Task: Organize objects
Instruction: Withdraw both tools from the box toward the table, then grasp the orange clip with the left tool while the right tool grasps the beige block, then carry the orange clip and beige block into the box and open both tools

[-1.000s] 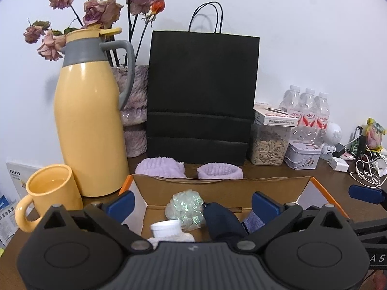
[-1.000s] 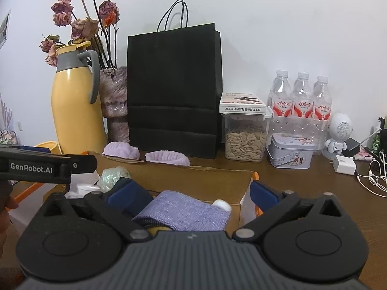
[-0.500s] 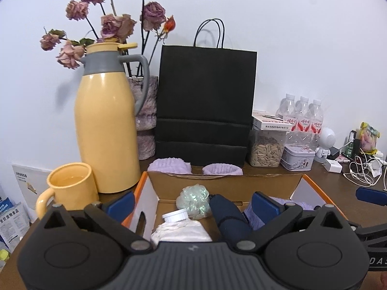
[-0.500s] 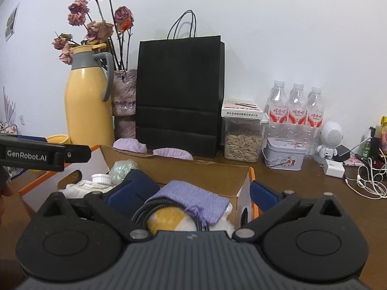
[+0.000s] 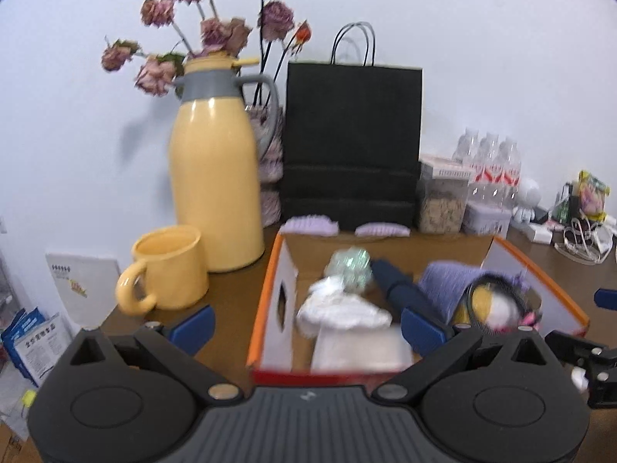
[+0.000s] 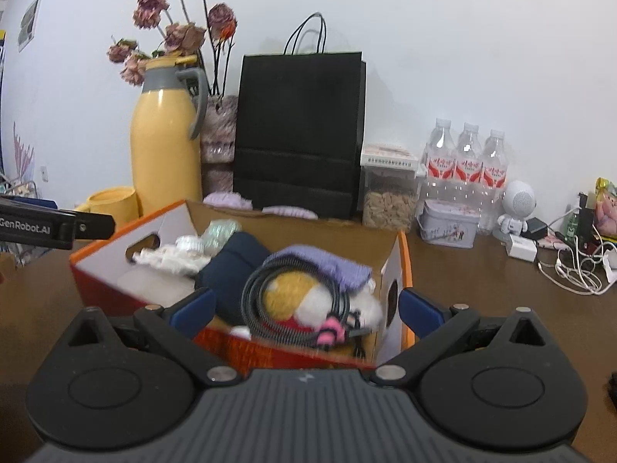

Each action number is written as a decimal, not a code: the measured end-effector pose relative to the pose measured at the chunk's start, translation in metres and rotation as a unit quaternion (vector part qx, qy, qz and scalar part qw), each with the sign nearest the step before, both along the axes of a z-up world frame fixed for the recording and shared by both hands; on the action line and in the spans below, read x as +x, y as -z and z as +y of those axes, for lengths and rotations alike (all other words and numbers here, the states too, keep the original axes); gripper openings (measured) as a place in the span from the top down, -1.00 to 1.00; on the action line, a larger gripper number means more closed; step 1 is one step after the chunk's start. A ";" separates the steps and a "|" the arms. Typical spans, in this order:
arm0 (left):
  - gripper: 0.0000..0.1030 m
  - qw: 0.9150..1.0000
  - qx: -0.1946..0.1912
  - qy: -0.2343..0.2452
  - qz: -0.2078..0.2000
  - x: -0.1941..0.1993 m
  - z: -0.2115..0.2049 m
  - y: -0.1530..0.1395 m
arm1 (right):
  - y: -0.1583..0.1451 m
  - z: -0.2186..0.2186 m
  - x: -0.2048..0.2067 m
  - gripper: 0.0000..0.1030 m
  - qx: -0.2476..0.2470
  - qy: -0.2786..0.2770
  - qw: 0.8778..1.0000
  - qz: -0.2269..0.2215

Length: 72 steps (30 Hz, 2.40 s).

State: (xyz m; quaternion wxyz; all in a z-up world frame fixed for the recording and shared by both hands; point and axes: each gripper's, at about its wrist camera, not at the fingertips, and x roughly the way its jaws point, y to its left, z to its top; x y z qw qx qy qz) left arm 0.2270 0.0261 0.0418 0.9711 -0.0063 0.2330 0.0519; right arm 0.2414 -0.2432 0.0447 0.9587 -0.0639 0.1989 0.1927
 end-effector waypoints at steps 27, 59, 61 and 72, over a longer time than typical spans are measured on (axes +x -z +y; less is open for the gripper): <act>-0.60 0.993 -0.003 0.004 0.115 -0.029 0.004 0.074 | 0.054 0.017 -0.040 -0.49 -0.046 -0.024 0.995 0.085; 0.78 0.998 -0.025 0.036 0.053 -0.047 -0.010 0.067 | 0.049 0.030 -0.047 0.53 -0.005 -0.043 0.997 0.068; 0.78 0.998 -0.025 0.032 0.047 -0.049 -0.010 0.063 | 0.047 0.030 -0.048 0.53 -0.003 -0.044 0.997 0.062; 0.78 0.999 -0.027 0.035 -0.006 -0.043 -0.015 0.015 | 0.009 0.031 -0.047 0.53 0.016 -0.053 0.998 0.006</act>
